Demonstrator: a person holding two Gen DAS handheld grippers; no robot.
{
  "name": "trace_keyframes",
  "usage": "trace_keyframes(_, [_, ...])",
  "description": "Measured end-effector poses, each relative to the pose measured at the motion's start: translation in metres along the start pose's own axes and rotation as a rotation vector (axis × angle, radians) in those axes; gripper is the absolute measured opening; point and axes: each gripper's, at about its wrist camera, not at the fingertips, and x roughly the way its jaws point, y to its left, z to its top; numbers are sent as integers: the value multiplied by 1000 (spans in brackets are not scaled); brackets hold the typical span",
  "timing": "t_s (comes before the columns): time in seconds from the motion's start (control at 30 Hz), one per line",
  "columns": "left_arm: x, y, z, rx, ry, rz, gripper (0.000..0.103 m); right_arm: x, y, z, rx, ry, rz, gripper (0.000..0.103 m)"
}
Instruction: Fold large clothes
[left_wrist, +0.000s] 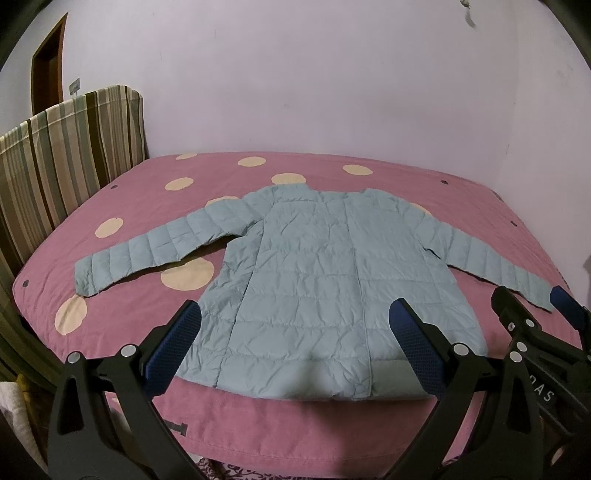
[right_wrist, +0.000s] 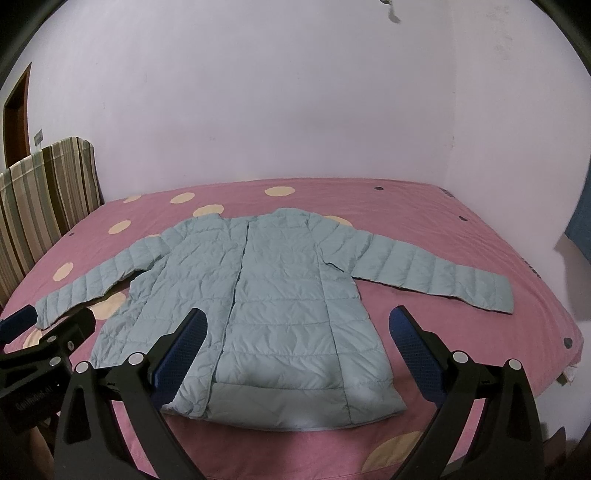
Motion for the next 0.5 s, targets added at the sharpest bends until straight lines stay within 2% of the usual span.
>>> trace_keyframes(0.5, [0,0,1,0,3,0,101,0,0,1,-4,1,2,98])
